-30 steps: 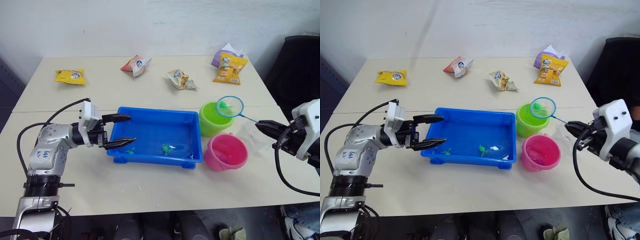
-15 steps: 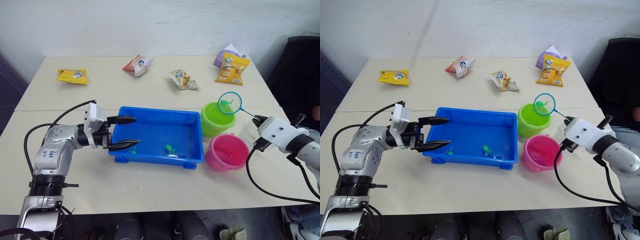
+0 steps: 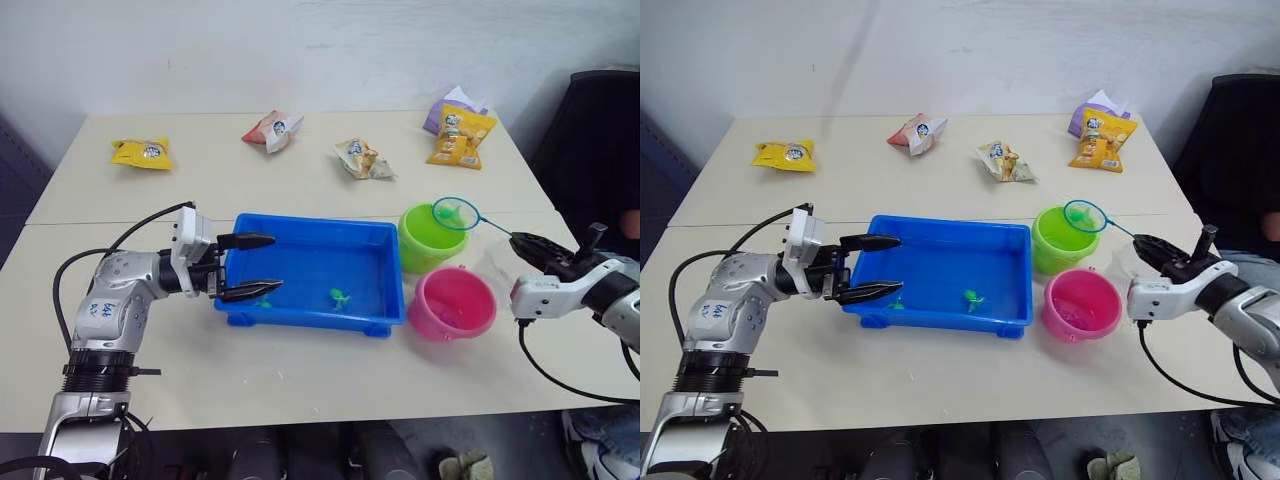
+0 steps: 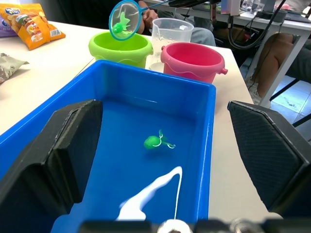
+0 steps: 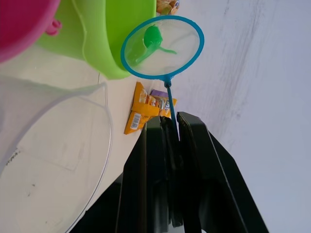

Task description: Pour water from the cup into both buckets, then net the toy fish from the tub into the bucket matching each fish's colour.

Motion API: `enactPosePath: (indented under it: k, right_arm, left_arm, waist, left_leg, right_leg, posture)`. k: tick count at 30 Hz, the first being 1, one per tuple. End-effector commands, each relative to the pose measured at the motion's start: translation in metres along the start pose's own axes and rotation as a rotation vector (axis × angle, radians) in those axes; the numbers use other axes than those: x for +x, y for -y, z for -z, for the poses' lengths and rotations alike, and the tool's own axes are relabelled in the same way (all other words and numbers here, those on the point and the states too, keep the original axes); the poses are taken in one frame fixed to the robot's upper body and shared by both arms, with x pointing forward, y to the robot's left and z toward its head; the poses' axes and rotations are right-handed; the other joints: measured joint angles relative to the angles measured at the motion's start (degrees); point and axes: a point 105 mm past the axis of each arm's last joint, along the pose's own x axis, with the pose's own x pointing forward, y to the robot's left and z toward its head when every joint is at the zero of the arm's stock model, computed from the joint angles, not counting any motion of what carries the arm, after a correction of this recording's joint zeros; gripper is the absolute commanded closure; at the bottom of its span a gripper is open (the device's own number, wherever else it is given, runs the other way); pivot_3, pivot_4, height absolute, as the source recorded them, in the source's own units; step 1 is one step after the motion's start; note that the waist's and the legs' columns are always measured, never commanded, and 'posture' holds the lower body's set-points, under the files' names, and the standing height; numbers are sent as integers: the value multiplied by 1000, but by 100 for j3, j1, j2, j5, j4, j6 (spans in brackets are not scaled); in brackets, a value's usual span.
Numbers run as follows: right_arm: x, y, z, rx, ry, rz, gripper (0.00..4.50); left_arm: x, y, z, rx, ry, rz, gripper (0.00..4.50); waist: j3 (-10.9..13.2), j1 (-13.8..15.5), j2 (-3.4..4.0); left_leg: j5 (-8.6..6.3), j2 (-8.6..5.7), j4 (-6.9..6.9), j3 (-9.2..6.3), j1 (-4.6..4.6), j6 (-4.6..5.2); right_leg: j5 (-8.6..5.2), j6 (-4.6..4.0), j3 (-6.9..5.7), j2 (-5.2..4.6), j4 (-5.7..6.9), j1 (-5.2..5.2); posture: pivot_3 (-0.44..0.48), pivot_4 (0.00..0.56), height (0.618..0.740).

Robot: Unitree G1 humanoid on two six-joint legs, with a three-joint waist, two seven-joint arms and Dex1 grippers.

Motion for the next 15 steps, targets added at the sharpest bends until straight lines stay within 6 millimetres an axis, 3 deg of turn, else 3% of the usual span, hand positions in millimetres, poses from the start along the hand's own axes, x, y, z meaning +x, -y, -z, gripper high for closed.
enactPosePath:
  k: [1,6,9,13,15]
  right_arm:
    - [-5,12,9,-69,-20,33,4500]
    - [-3,24,4,-117,-5,95,4500]
    - [-1,18,6,-120,-12,56,4500]
    - [-2,30,14,-86,-43,113,4500]
    - [1,33,1,-74,12,130,4500]
  left_arm:
    - [3,2,-6,35,13,16,72]
    - [3,2,-5,36,16,21,72]
    - [4,2,-5,35,18,24,72]
    - [5,2,-5,36,22,26,72]
    - [6,3,-3,31,24,29,72]
  waist:
    - [0,-5,0]
    - [0,-7,0]
    - [0,-10,0]
    - [0,-9,0]
    - [0,-13,0]
  left_leg:
    - [0,0,0,0,1,0]
    - [2,0,1,0,2,-3]
    - [2,1,1,0,3,-4]
    - [2,0,3,0,2,-4]
    - [2,1,4,0,3,-4]
  right_leg:
    - [0,0,0,0,1,0]
    - [0,0,1,1,3,0]
    - [0,-1,1,2,5,0]
    - [0,0,1,1,6,1]
    - [0,0,1,2,7,1]
  posture:
    - [0,150,739]
    - [0,150,739]
    - [0,150,739]
    - [0,150,739]
    - [0,150,739]
